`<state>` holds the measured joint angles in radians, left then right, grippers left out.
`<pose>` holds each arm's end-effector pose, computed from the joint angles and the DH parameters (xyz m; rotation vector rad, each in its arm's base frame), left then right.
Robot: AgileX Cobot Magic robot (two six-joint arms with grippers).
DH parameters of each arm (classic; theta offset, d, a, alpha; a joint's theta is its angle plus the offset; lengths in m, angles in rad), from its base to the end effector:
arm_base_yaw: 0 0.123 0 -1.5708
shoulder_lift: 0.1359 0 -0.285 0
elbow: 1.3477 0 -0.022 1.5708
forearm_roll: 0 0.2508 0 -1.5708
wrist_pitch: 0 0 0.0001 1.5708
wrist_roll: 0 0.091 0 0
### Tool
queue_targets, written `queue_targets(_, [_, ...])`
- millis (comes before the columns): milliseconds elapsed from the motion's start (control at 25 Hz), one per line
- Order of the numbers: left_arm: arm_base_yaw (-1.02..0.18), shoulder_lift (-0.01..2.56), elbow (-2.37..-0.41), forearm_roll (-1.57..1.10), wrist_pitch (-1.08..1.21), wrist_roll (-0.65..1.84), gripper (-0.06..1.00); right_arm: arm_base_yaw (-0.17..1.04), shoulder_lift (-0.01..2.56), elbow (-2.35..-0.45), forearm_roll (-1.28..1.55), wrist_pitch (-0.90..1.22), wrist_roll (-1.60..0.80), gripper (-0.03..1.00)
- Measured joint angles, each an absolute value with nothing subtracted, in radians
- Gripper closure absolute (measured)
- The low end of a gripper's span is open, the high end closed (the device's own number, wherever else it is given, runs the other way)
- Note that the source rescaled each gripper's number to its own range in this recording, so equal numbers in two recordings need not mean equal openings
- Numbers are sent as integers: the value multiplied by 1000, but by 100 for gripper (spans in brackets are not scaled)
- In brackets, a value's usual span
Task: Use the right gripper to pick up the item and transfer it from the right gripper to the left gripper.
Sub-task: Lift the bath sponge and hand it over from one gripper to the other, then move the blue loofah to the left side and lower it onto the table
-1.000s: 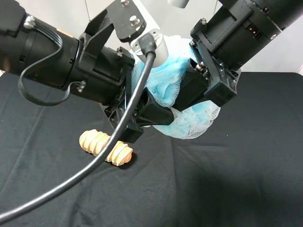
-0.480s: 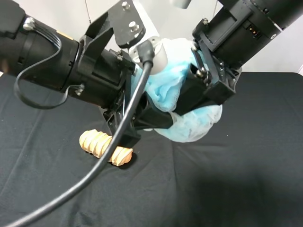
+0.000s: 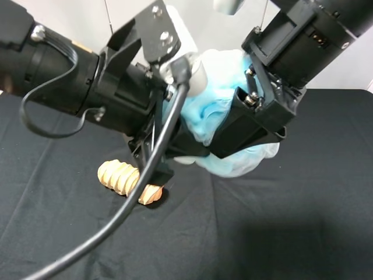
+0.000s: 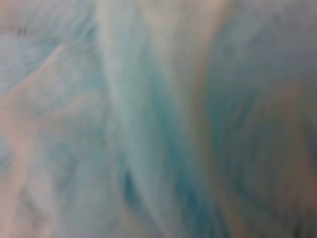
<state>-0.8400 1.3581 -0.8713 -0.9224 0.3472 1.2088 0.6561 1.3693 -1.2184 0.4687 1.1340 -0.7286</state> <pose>0.1746 -0.2319 0.2793 1.3439 1.7693 -0.5931 0.1886 0.1922 0.3375 -1.5917 2.1727 0.6140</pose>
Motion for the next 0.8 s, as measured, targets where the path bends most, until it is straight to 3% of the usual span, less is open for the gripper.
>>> queue_targets(800, [-840,1358,-875,-930,324,1209,77,659,1037,-1260,221,1217,-403,-3])
